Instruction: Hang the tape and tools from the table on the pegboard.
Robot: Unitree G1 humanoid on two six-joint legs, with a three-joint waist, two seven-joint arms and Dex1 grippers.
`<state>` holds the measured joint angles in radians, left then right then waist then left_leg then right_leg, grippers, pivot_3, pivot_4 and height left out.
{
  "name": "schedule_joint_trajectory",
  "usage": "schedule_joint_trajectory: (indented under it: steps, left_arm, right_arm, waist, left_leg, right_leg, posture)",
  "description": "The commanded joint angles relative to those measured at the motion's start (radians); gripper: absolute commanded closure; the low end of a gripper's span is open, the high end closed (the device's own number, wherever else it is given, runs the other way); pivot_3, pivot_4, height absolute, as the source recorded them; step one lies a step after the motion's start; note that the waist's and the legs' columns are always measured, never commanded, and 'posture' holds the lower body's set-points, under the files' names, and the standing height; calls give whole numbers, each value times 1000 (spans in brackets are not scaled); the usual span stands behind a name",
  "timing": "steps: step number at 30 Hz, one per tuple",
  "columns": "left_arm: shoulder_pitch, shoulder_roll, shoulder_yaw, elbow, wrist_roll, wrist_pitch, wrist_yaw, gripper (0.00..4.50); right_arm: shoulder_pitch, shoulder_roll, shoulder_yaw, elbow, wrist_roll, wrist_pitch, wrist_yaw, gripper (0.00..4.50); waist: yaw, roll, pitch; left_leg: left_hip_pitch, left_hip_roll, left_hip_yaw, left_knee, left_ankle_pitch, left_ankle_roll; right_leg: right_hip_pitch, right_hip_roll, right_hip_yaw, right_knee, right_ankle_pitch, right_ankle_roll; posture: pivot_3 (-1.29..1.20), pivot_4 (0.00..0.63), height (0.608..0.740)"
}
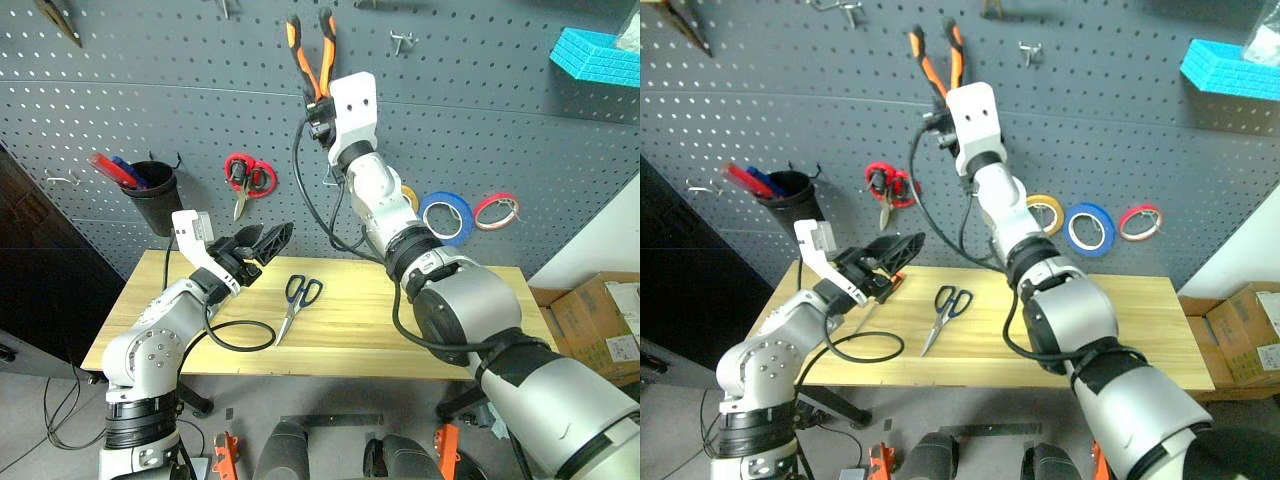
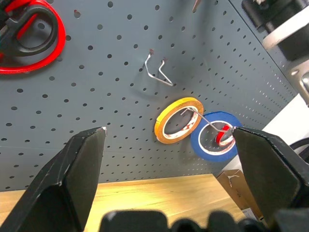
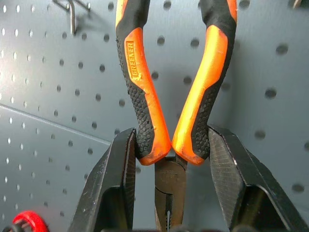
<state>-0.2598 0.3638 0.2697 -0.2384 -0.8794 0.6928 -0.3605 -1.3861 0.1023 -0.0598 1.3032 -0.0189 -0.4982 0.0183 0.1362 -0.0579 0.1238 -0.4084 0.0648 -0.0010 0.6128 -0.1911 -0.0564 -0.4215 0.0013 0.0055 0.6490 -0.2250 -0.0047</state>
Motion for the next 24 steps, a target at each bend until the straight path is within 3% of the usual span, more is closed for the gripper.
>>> schedule_joint_trajectory:
  steps: [1, 13, 24]
  left_arm:
    - [14, -2, 7, -63, -21, 9, 7, 0]
    - [60, 33, 48, -144, -96, 87, 49, 0]
    - [65, 53, 80, -187, -184, 140, 127, 0]
  right_arm:
    - [22, -12, -12, -10, -15, -42, -43, 2743]
    - [52, -28, -15, -9, -37, -52, -87, 2743]
    - [3, -27, -51, -30, -4, -45, -78, 2743]
  waist:
    - [0, 0, 0]
    - [1, 6, 5]
    - [-1, 20, 59]
  left_leg:
    - [0, 0, 0, 0, 0, 0]
    - [0, 0, -1, 0, 0, 0]
    - [0, 0, -2, 0, 0, 1]
  right_leg:
    - [0, 0, 0, 0, 0, 0]
    - [0, 0, -1, 0, -1, 1]
    - [0, 0, 0, 0, -4, 2]
  posture:
    - [391, 54, 740]
    - [403, 114, 740]
    - [401, 212, 740]
